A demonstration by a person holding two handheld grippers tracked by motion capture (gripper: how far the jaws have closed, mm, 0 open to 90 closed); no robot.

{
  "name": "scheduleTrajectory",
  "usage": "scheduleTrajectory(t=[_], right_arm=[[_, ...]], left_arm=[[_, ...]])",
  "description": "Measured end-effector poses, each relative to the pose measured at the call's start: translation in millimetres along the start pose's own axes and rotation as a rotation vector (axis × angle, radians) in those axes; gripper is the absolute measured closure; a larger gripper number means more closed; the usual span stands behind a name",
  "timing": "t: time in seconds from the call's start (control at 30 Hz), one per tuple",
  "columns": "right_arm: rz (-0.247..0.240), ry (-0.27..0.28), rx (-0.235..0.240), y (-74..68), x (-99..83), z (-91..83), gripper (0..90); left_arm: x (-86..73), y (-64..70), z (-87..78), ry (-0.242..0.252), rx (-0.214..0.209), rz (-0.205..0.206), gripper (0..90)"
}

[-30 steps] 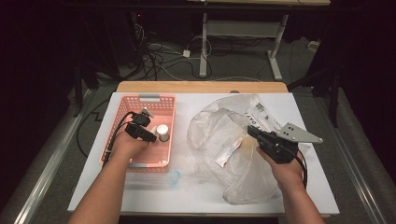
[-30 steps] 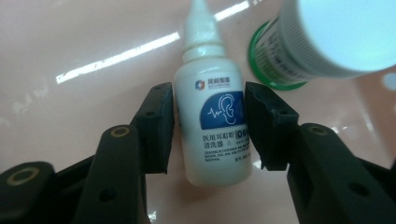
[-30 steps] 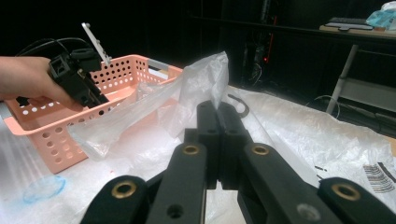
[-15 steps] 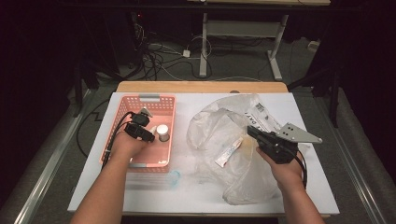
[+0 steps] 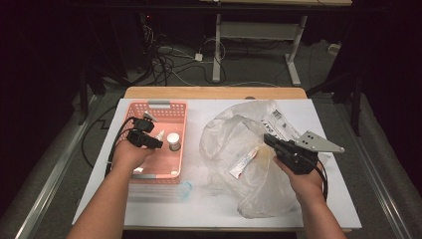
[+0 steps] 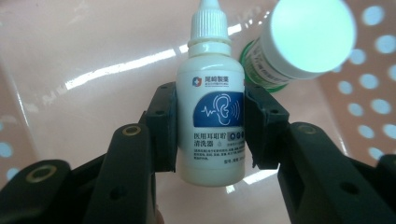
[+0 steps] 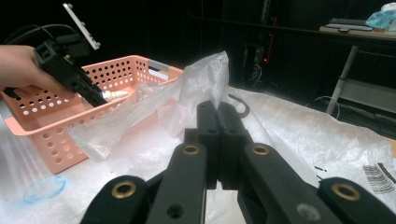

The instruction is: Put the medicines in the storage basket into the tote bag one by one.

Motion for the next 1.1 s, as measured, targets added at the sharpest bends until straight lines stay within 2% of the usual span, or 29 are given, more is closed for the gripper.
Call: scheduleTrajectory(t=[0.13,0.2,0.3,0.43,0.57,0.67,0.73,1.1], right_arm=[[0.001,-0.001,0.001,-0.3,0.0,-0.3,90.0],[0.003,0.0,0.0,-0.1,-0.1,-0.6,90.0],[0.0,0.002,0.001,0.4,0.4,-1.4,90.0],[0.0,0.007,-0.002,0.5,1.5,-2.5,90.0],[-0.002,0.01,0.0,0.2,2.2,-3.1,90.0],[-0.002,0.009,-0.001,0.0,2.3,-3.3,90.0],[-0.002,0.011,-0.002,0.0,2.4,-3.1,90.0],[-0.007,0.003,-0.003,-0.8,1.0,-2.6,90.0]], left_arm=[[-1.8,5.5,-9.0,0.027,-0.002,0.027,58.0],[-1.6,8.5,-13.9,0.05,-0.013,0.022,58.0],[-3.2,12.2,-19.6,0.072,-0.005,0.035,57.9],[-5.5,18.9,-28.4,0.132,-0.03,0.034,58.0],[-12.0,27.5,-34.1,0.166,-0.064,0.056,57.9],[-17.8,32.2,-37.1,0.189,-0.06,0.076,57.9],[-21.4,34.5,-38.8,0.208,-0.073,0.076,57.9],[-41.5,47.9,-48.6,0.309,-0.08,0.091,57.9]])
Point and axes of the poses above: each handheld gripper's, and its own axes: z roughly forward along the jaws, x roughly out of its top, y roughly to its right, the point moved 8 cm from there along z, roughly forward along the jaws, and after that the axes turned 5 degrees about x, right-handed, at the moved point
